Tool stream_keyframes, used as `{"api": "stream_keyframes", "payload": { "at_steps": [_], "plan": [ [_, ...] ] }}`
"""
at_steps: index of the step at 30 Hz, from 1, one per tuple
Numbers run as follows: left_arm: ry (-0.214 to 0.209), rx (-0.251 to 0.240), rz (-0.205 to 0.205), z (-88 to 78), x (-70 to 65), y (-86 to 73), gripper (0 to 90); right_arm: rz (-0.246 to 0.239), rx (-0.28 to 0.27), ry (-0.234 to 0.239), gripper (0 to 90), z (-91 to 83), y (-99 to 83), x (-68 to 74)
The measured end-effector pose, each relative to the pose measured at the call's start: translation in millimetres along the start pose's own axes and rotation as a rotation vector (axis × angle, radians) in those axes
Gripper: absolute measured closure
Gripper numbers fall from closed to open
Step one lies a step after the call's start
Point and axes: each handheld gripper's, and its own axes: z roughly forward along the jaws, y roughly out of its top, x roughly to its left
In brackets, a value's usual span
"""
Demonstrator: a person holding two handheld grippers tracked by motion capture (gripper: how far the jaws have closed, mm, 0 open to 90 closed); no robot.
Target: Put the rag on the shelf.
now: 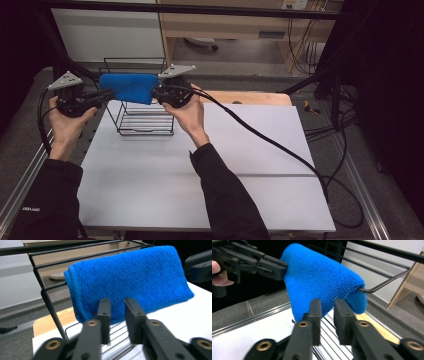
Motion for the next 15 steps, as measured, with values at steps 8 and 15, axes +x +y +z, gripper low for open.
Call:
{"api": "stream_keyframes", "payload": {
  "at_steps": [8,15],
  "plan": [
    [0.011,0.04,0.002,-14.7,-16.5,-13.4,49.2,0.031,-0.013,0.008,54.9,-37.3,-1.8,-1.9],
    [-0.005,0.074,0.007,-15.0,-33.4,-36.6,34.2,0.058,0.022,-0.017,34.9,-66.5,-25.2,-11.7]
  ]
}}
